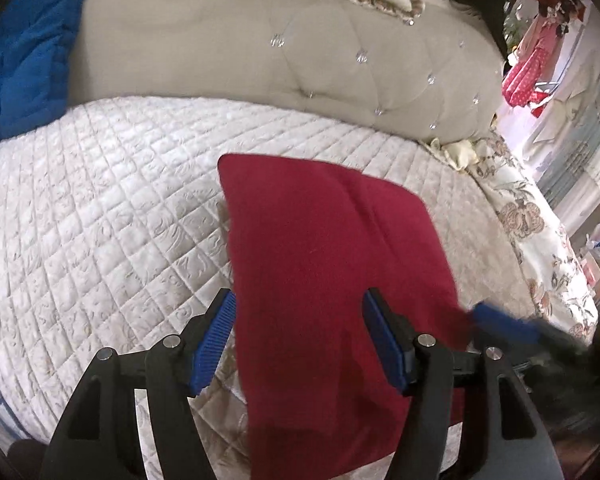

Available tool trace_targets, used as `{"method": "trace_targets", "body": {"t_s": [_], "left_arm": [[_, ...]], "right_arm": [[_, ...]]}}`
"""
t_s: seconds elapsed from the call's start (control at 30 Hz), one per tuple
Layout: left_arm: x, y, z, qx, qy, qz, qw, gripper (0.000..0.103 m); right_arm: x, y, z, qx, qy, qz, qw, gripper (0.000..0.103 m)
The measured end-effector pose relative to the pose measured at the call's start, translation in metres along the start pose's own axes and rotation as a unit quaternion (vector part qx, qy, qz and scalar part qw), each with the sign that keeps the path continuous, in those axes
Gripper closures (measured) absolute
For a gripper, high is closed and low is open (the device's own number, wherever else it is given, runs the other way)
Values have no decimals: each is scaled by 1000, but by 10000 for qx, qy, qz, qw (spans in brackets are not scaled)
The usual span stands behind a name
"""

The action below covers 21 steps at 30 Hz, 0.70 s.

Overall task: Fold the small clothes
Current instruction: 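Open both tools and lift them away from the folded sweater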

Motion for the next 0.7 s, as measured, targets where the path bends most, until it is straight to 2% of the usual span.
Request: {"method": "trace_targets", "body": {"t_s": [0.07, 0.13, 0.2, 0.27, 0.37, 0.4, 0.43, 0.5, 0.7], "left_arm": [[2, 1, -3, -170, -54, 45, 9998, 59], [0, -4, -9, -214, -172, 147, 9995, 59], [-3, -9, -17, -219, -310, 238, 9990, 59], [-4, -10, -21, -242, -371, 300, 9986, 59], [-9, -9, -20, -342, -380, 386, 9979, 59], [-11, -8, -18, -388, -415, 437, 9974, 59], [-13, -7, -15, -448, -459, 501, 9967, 59], [-19, -4, -5, -601, -535, 570, 9951, 59], [-43, 13, 12, -975, -698, 458, 9917, 59]], "right_arm": [[-8, -18, -24, 363, 15, -285, 9989, 77], [-20, -25, -50, 701, -162, -362, 9968, 90], [-23, -19, -53, 423, -275, -333, 9982, 90], [-21, -11, -49, 436, -279, -374, 9980, 89], [-20, 8, -41, 371, -386, -313, 9981, 77], [-20, 16, -36, 306, -404, -338, 9981, 64], [-21, 23, -33, 216, -359, -459, 9981, 46], [-17, 33, -30, 70, -224, -646, 9976, 36], [-28, 61, -22, -82, -349, -811, 9961, 36]]}}
Point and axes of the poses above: each gripper's, at about its wrist camera, not at the fingertips, and y roughly against the way its jaws point, x to its left, z to its top, the point moved 5 cm from there along -y, roughly the way its jaws point, and after that the axes turned 15 degrees about -x, right-handed, at the moved point
